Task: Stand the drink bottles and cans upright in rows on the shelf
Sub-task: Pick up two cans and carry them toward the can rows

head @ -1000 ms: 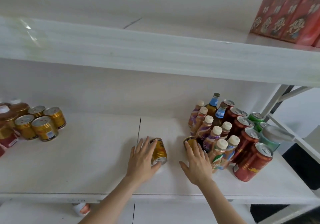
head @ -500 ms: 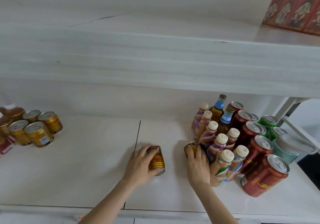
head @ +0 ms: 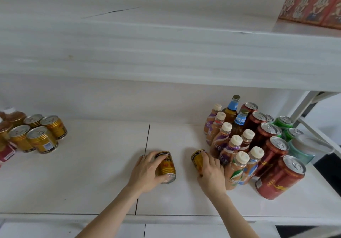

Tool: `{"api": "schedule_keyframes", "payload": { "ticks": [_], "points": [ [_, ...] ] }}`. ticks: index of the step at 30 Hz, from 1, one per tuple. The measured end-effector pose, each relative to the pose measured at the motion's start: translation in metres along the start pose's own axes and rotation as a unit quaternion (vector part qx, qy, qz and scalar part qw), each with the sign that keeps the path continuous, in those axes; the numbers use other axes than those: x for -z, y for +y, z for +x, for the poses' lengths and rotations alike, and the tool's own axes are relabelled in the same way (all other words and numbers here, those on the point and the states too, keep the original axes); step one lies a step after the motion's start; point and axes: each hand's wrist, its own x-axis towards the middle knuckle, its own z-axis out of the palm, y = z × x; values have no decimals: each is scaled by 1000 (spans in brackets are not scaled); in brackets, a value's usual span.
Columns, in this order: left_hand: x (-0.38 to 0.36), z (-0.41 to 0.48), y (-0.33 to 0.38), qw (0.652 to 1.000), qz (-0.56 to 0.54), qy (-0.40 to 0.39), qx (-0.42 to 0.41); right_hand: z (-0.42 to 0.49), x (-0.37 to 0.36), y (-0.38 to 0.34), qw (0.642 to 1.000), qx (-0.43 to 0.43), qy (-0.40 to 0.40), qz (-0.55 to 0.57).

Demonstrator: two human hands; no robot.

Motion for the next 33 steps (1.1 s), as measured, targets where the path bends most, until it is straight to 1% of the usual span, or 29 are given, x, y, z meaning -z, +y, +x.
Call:
{"api": "schedule_keyframes", "payload": {
  "ticks": [2, 4, 7, 11, 14, 18, 21, 23, 28, 30, 33],
  "points": [
    [2, -1, 0, 999, -36, 3, 5, -4, 3, 0, 1000, 6, -10, 24],
    [6, -2, -1, 997, -76, -1, 16, -8, 7, 0, 996, 8, -16, 92],
    [14, 0, -1, 990, -128, -41, 31, -13, 14, 3, 983, -6, -17, 180],
    [20, 2, -3, 955, -265, -115, 71, -10, 21, 10, 972, -18, -3, 234],
    [20, 5, -3, 941, -293, -136, 95, -1, 26, 13, 966, -25, -13, 258],
    [21, 13, -5, 927, -325, -131, 131, 12, 26, 10, 958, -26, -53, 279],
    [18, 20, -7, 923, -333, -99, 163, 12, 23, 12, 946, -38, -54, 319],
    [18, 23, -7, 920, -344, -88, 169, 8, 21, 17, 938, -44, -50, 341],
    [12, 15, -9, 888, -416, -115, 159, -7, 3, 27, 918, -80, -55, 383],
    [4, 11, -13, 890, -416, -105, 154, -11, -5, 28, 910, -95, -58, 400],
    [-4, 11, -11, 908, -380, -74, 162, -11, -12, 30, 901, -112, -58, 414]
  ]
}}
